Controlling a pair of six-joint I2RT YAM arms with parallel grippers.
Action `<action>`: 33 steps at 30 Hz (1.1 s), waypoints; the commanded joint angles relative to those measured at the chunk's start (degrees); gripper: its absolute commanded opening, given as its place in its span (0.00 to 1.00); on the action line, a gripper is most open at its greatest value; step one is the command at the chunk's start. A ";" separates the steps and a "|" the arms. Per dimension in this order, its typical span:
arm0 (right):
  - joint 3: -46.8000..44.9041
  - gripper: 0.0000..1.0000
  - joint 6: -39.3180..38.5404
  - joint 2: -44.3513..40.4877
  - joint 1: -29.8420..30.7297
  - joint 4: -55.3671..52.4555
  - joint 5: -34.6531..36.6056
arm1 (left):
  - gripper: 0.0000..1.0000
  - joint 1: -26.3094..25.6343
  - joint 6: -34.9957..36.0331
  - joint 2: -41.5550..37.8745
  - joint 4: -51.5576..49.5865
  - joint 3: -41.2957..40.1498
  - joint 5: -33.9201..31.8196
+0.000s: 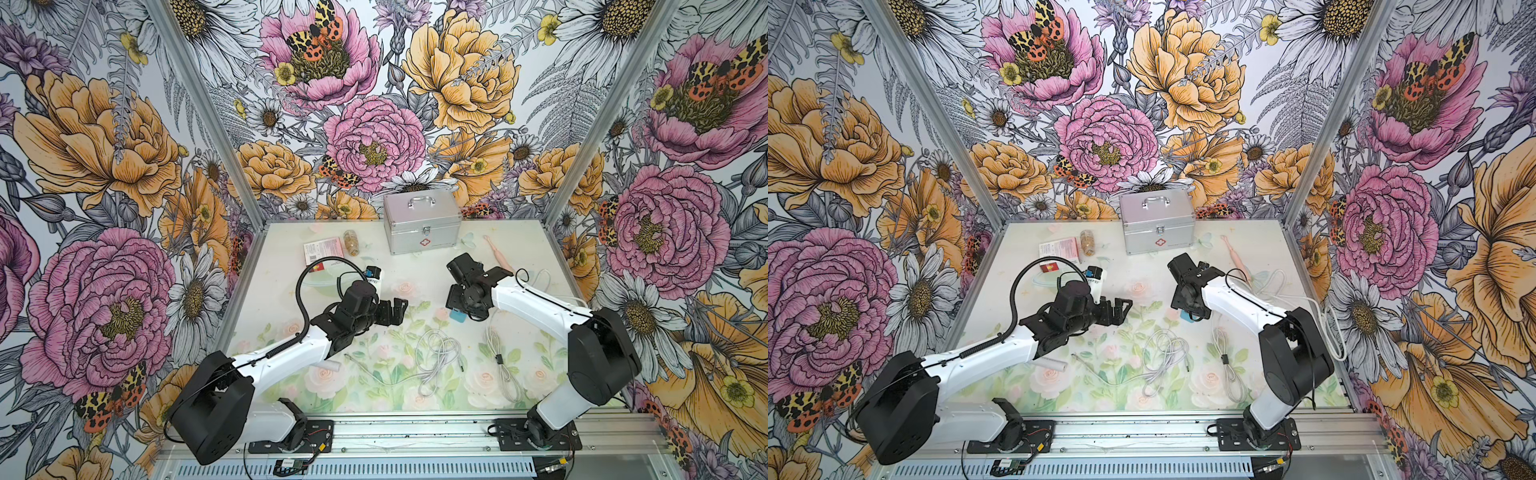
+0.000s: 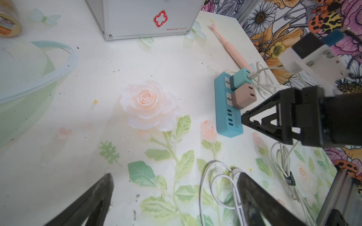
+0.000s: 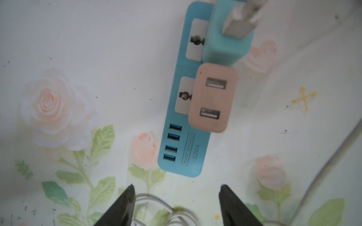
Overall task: Charge the electric toothbrush
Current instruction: Insert the plug into the socket, then pick up the charging cable from the center of the board.
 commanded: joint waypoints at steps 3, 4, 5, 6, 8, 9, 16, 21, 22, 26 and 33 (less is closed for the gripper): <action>-5.11 0.69 -1.32 -6.00 5.08 -2.09 -4.15 | 0.99 -1.31 -0.01 -0.81 -2.66 2.47 -0.67; -6.54 0.69 -0.89 -6.84 5.69 -2.06 -4.50 | 0.99 -1.59 0.06 -0.63 -2.91 2.68 -0.83; -7.93 0.69 -1.10 -7.36 6.07 -1.83 -5.03 | 0.99 -1.99 0.04 -0.44 -3.03 2.87 -1.16; -8.45 0.69 -1.89 -7.20 6.25 -1.69 -5.61 | 0.99 -2.33 -0.09 -0.23 -2.99 2.97 -1.43; -8.26 0.68 -3.35 -6.98 6.35 -1.08 -6.73 | 0.99 -2.73 -0.18 0.30 -2.78 3.21 -1.66; -8.46 0.67 -3.67 -7.28 6.47 -0.41 -7.51 | 0.99 -2.96 -0.24 0.65 -2.92 3.48 -1.57; -16.71 0.57 -3.88 -9.31 12.15 1.83 -10.76 | 0.99 -4.82 -0.49 0.62 -3.68 4.95 -2.89; -22.12 0.47 -1.22 -11.73 13.87 1.95 -9.72 | 0.99 -5.42 -1.45 0.71 -3.81 5.03 -3.44; -22.33 0.47 -1.21 -11.66 14.07 2.17 -9.93 | 0.99 -5.43 -1.58 0.84 -3.76 5.12 -3.52; -22.41 0.42 -1.30 -10.49 14.80 2.09 -8.30 | 0.99 -5.56 -1.64 1.66 -3.89 5.89 -3.43; -22.56 0.25 -2.10 -7.92 14.72 2.36 -8.18 | 0.99 -5.90 -2.03 1.55 -4.44 6.30 -3.78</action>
